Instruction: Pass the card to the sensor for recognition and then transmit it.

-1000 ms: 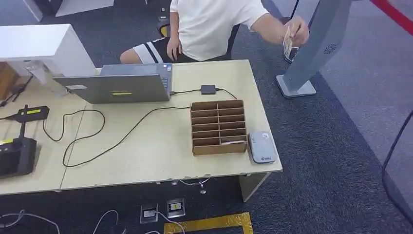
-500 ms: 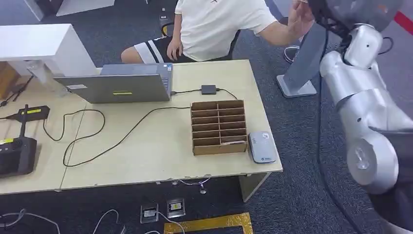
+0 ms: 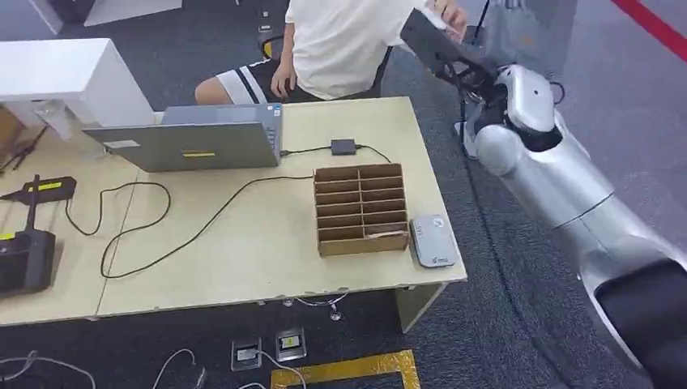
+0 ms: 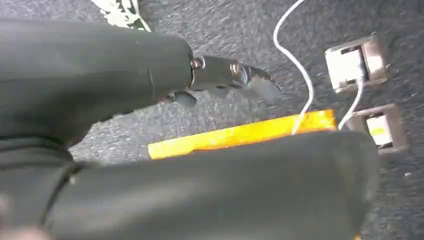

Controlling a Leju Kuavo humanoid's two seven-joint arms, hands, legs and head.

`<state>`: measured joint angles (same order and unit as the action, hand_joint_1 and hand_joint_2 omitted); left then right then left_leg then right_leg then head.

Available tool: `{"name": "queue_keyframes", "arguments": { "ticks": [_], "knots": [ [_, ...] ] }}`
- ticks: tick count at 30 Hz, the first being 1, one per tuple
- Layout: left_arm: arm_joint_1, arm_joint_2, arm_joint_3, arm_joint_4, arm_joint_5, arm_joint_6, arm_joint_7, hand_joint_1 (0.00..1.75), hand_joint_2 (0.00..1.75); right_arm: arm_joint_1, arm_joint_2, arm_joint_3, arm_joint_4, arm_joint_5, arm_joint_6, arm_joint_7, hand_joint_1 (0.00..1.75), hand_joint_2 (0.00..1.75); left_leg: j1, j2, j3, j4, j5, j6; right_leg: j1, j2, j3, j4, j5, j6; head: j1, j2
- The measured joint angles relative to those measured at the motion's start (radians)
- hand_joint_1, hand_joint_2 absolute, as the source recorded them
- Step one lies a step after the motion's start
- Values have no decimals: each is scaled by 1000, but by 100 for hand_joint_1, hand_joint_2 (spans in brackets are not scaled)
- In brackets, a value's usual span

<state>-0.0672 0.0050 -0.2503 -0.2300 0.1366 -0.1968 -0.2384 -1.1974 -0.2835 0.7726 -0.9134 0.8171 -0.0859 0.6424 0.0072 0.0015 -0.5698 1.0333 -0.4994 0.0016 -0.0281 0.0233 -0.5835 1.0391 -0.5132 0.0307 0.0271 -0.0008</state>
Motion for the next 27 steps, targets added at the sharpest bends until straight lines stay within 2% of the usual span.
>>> {"name": "queue_keyframes", "arguments": {
  "ticks": [6,11,26,27],
  "knots": [
    [12,0,-19,1,7,0,1,0,0,10,-42,181,-140,-22,-50,-2,0,175,0,-6,-1,0,3,0,0,-6,0,0,0,0,0,0],
    [13,1,-28,1,17,0,1,0,0,13,-63,276,-192,-36,-68,-3,0,175,1,-7,-2,0,3,0,1,-6,1,0,0,0,0,0],
    [13,1,-77,1,28,0,1,0,0,13,-75,421,-209,-50,-110,-3,3,175,1,-7,-2,0,3,0,1,-6,1,0,0,0,0,0],
    [13,1,-79,1,28,0,2,0,0,13,-77,427,-209,-50,-114,-3,155,175,1,-7,-2,0,3,0,1,-6,1,0,0,0,0,0]
  ]
}}
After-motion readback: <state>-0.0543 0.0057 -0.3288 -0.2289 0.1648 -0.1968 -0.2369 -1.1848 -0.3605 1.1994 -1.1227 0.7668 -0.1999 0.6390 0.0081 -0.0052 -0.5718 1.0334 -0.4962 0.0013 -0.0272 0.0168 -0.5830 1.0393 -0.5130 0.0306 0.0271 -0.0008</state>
